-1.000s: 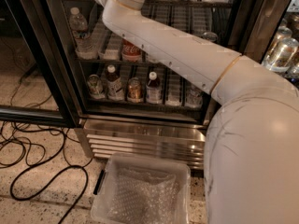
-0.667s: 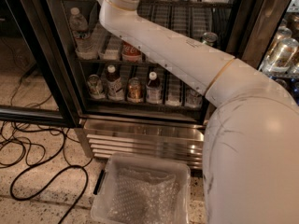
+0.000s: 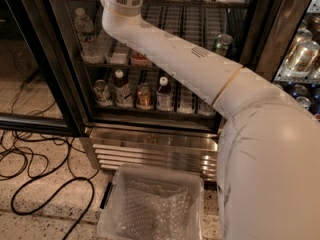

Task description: Pick coke can from top shelf of fridge

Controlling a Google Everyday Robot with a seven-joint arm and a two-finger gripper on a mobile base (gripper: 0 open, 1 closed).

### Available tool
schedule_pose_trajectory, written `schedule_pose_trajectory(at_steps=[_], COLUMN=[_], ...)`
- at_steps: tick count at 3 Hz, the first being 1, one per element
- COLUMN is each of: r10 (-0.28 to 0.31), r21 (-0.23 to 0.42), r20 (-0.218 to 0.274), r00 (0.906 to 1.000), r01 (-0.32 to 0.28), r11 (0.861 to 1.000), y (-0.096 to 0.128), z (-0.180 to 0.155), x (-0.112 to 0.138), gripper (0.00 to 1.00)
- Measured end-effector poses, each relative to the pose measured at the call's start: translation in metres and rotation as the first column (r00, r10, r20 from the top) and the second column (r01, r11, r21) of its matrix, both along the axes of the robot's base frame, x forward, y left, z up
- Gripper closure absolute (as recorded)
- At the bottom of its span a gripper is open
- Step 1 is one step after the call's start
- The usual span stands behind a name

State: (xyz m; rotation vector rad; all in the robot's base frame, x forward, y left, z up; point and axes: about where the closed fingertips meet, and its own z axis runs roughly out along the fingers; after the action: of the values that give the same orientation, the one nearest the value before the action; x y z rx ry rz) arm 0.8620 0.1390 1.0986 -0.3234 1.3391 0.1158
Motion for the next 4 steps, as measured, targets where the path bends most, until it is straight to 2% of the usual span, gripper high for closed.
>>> schedule_pose_trajectory(at_steps=[2, 4], r10=[-0.021, -0.032], r21=[0.001, -0.011], r20=[0.017, -0.001], r00=[0.9996, 0.9995], r01=[0.021, 0.032], r11=[1.000, 0.999], y=[-0.001, -0.007], z=[-0.002, -0.010], x=[0.000, 0.019], gripper=[0.21, 0.21])
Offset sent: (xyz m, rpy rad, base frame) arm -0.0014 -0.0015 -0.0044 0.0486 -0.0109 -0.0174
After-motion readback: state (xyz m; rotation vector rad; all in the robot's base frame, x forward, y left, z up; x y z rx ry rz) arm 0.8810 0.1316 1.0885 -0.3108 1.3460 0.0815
